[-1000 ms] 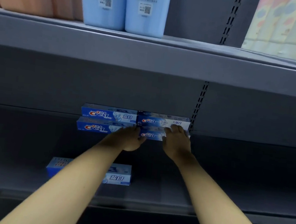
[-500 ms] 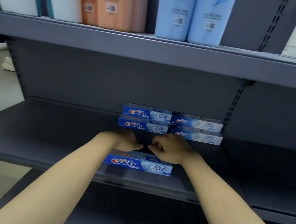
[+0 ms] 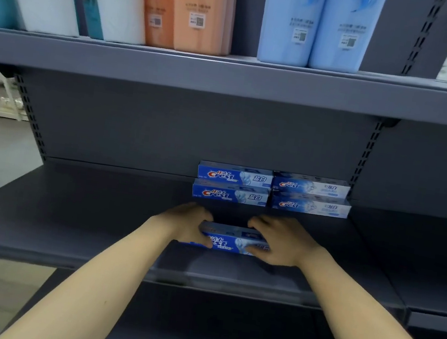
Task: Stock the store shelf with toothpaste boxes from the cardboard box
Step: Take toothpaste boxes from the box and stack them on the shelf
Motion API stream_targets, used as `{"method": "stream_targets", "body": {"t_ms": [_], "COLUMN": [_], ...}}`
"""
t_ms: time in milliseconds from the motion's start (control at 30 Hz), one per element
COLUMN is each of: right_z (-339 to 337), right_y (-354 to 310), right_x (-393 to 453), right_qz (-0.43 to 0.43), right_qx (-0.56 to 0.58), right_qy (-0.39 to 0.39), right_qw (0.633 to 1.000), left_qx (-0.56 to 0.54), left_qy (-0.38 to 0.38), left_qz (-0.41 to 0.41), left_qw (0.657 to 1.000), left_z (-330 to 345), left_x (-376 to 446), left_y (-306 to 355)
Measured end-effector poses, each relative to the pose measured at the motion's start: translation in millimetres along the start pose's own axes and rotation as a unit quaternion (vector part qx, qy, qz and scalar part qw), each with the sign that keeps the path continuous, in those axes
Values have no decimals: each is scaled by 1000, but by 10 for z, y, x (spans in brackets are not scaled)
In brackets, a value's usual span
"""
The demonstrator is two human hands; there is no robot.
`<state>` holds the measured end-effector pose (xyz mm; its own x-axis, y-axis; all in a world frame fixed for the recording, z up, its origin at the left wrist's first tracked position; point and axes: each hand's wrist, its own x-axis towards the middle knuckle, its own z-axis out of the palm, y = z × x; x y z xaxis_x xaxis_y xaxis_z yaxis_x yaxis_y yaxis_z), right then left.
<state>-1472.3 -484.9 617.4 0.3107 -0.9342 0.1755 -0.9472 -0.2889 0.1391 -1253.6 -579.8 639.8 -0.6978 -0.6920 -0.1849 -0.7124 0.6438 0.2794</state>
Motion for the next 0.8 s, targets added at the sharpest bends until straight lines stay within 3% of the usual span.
{"method": "stream_targets", "body": {"t_ms": [200,367,500,800], "right_z": [144,182,89,196], "right_y": [99,266,340,385], "right_x": [119,346,627,903], "right_qz": [59,68,129,216], "right_qx": [15,15,67,117], "right_qy": [37,123,160,113], "right_qw": [997,990,976,963], "left_qx": [29,70,72,73], "left_qy": [68,157,206,219], "left_qz": [40,56,43,-13], "left_qw": [996,983,975,973], "left_z": [80,49,-73,-49], "left_x": [184,375,628,1000], "left_y": [-60,-139,-199,-216]}}
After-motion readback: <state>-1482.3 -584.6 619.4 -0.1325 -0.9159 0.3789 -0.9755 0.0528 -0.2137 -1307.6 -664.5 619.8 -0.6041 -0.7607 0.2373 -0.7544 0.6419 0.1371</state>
